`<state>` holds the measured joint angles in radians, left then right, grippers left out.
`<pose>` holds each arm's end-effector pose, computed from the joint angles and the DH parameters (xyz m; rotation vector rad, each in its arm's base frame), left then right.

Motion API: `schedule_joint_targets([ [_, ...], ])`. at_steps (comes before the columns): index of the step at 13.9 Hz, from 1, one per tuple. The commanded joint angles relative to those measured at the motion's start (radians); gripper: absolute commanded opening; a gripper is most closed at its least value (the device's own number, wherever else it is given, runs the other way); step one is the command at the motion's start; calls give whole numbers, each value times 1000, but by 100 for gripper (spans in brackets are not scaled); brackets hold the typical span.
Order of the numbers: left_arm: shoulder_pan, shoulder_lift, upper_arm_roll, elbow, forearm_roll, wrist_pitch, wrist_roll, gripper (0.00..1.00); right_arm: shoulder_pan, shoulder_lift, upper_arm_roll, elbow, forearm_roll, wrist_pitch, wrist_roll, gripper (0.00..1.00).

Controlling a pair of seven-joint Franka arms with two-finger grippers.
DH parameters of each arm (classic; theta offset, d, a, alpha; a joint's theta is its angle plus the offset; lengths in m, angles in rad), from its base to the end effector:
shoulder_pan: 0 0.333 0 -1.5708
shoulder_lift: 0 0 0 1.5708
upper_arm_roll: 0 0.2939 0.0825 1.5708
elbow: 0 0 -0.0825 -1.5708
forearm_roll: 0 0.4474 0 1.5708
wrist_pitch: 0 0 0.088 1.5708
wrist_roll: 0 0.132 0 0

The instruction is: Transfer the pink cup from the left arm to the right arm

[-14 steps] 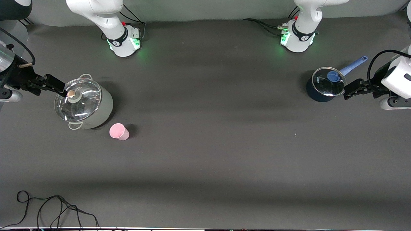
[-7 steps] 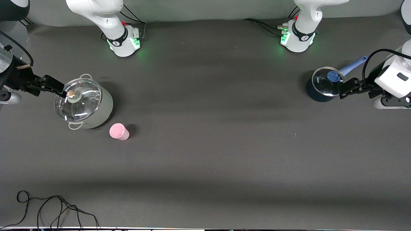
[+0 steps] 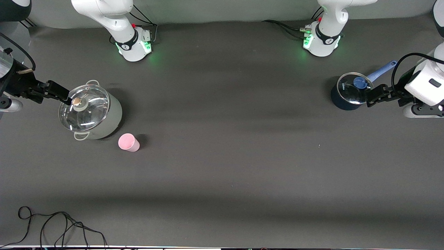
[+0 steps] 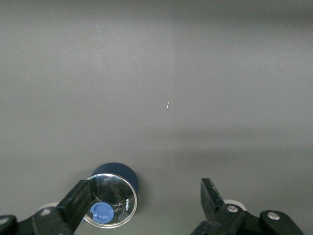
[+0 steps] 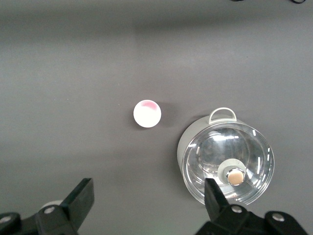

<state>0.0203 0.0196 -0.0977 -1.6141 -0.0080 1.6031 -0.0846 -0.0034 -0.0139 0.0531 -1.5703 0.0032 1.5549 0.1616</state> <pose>0.6219 -0.0488 0.5449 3.1338 0.0119 -0.0489 0.6116 0.0310 0.5848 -3.1344 0.1755 0.0028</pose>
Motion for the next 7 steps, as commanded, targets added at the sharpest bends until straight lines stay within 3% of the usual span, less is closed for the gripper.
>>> schedule_joint_targets([
  [1,-10,5,6,22,-1,-19,-12,100,2,14,1,30,1,-21,-4,100],
  [7,-8,5,6,22,-1,-11,-12,100,5,14,1,30,1,-21,-13,100],
])
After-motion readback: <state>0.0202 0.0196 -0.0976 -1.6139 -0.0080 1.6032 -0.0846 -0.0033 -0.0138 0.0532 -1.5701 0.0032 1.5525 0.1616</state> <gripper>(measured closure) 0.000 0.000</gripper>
